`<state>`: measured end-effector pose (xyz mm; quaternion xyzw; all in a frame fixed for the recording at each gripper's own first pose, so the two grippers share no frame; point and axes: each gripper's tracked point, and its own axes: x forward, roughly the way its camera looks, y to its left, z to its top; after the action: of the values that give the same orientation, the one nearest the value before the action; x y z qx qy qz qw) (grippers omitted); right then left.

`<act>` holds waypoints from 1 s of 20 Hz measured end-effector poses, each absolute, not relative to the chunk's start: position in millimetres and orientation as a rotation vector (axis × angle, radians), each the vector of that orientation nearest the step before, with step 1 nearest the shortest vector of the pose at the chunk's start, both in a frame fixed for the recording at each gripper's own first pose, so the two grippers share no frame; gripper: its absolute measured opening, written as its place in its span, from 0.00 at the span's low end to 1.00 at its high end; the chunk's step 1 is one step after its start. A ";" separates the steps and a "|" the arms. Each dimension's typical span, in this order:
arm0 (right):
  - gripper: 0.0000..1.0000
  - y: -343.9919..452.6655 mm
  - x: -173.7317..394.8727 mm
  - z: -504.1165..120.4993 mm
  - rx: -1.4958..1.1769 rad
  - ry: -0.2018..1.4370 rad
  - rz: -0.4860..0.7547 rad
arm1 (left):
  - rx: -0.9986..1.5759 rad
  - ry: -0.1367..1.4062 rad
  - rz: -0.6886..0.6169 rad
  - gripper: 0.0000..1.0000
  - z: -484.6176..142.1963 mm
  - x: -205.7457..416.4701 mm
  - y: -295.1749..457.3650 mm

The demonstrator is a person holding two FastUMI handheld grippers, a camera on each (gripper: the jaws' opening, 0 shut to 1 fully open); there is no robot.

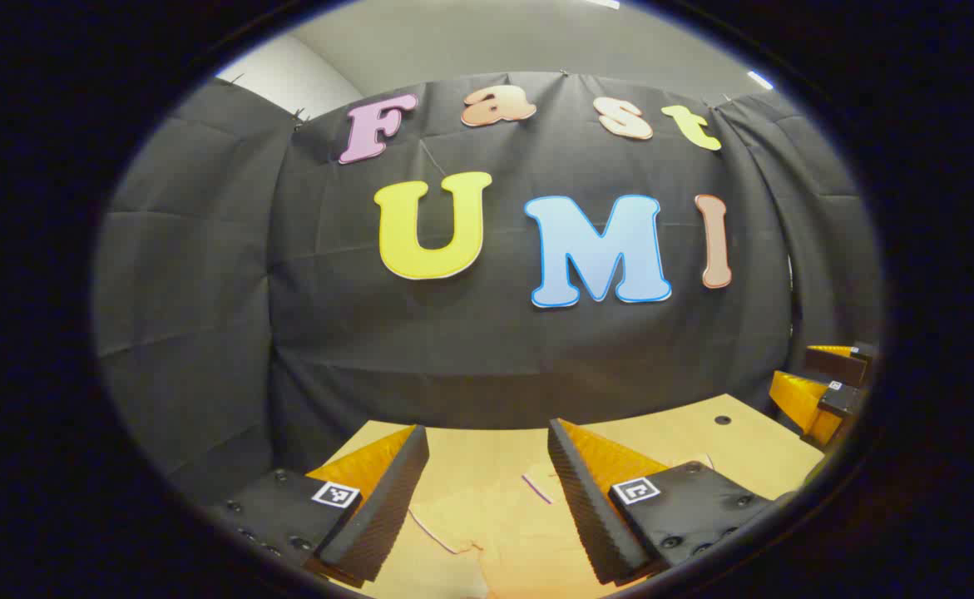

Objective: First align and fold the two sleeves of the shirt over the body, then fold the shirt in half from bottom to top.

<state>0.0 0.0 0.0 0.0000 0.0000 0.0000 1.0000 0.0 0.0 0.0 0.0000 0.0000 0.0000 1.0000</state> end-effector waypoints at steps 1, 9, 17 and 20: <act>0.96 0.1 6.3 -5.9 0.002 0.011 -0.003 | 0.005 -0.001 -0.005 0.94 1.4 7.5 -3.0; 0.97 0.3 48.6 -41.0 0.006 0.112 -0.002 | 0.020 0.007 -0.044 0.94 -2.7 43.2 -14.8; 0.96 -3.1 95.3 -103.2 0.012 0.249 -0.034 | 0.049 0.000 -0.086 0.94 -1.9 56.9 -17.9; 0.96 -6.0 114.6 -129.1 0.001 0.299 -0.048 | 0.056 0.007 -0.096 0.94 -4.0 61.7 -16.9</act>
<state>114.6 -6.0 -129.1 0.0005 0.1490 -0.0240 0.9885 61.7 -16.9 -4.0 0.0278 0.0033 -0.0477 0.9985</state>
